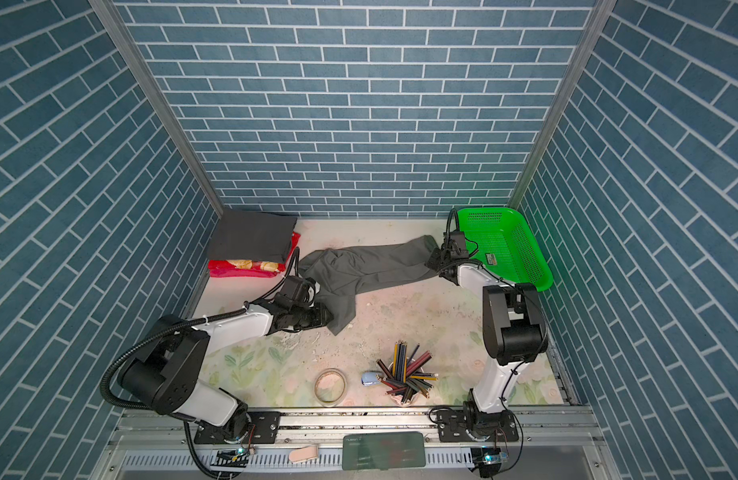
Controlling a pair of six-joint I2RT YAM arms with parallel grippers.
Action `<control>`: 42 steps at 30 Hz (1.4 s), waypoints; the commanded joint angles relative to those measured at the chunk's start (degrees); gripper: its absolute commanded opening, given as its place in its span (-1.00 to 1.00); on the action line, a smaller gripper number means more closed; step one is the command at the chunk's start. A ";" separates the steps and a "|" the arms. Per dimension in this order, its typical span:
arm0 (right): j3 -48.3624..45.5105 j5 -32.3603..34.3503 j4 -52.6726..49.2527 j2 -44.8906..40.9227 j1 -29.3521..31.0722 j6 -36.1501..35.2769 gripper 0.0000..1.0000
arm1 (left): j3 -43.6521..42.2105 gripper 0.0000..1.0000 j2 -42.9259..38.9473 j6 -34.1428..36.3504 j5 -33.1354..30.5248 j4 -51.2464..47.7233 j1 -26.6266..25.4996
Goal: Fold and stack the t-shirts
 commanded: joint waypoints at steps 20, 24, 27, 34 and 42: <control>-0.53 -0.11 0.16 -2.11 0.30 -0.50 -1.00 | 8.55 0.45 8.00 5.01 -16.23 -12.88 -6.04; -0.55 0.18 0.08 -2.52 0.26 -0.59 -1.00 | 9.33 0.45 9.15 3.96 -18.26 -13.78 -6.02; -0.52 0.02 0.22 -2.57 0.22 -0.46 -1.00 | 9.59 0.45 10.18 2.98 -17.38 -13.72 -6.07; -0.10 0.02 -0.17 -2.65 0.26 -0.68 -1.00 | 7.71 -0.27 9.93 3.33 -15.62 -10.41 -6.01; -0.61 0.13 -0.30 -3.45 0.20 -0.67 -1.00 | 8.45 -1.00 10.77 3.49 -11.93 -5.83 -6.07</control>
